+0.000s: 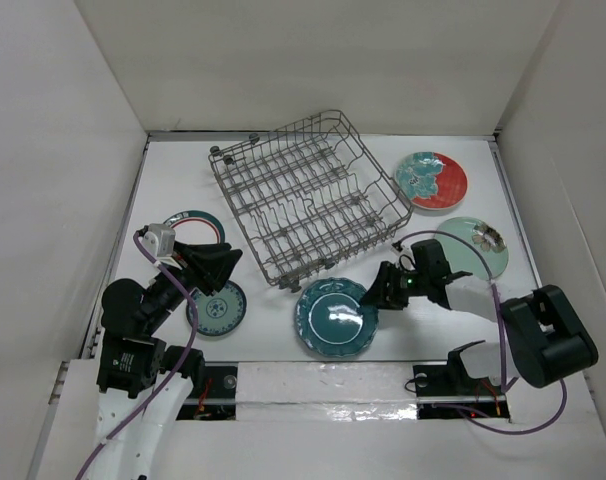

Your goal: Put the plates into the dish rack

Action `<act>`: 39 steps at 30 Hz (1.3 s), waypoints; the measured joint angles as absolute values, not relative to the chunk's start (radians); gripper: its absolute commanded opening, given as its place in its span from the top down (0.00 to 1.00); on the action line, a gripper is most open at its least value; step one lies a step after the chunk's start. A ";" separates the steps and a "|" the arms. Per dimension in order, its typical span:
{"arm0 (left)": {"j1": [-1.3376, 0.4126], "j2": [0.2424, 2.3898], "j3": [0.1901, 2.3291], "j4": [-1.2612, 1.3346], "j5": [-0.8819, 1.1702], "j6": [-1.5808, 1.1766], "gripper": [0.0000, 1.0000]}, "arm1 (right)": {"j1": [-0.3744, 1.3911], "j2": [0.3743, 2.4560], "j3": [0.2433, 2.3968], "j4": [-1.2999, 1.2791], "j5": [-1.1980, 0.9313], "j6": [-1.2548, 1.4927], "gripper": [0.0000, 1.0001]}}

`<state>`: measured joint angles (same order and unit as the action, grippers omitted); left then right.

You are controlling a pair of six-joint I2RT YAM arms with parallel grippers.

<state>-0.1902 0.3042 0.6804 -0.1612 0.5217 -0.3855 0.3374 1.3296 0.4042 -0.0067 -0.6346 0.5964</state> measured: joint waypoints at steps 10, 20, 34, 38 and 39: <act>-0.190 0.304 0.680 -0.162 0.522 -0.385 0.66 | 0.352 1.423 0.353 0.202 -0.708 0.641 0.80; -0.190 0.304 0.680 -0.162 0.522 -0.385 0.66 | 0.405 1.281 0.332 0.211 -0.756 0.682 1.00; -0.190 0.305 0.680 -0.162 0.522 -0.385 0.66 | 0.613 0.962 0.544 0.086 -0.751 0.767 1.00; -0.190 0.305 0.680 -0.162 0.522 -0.385 0.66 | 0.521 1.015 0.636 0.220 -0.735 0.834 1.00; -0.190 0.305 0.680 -0.162 0.522 -0.385 0.66 | 0.490 1.044 0.667 0.243 -0.722 0.839 1.00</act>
<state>-0.1902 0.3046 0.6804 -0.1616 0.5217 -0.3855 0.4904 1.0439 0.6674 0.2428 -0.7216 0.8394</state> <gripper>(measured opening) 0.338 0.090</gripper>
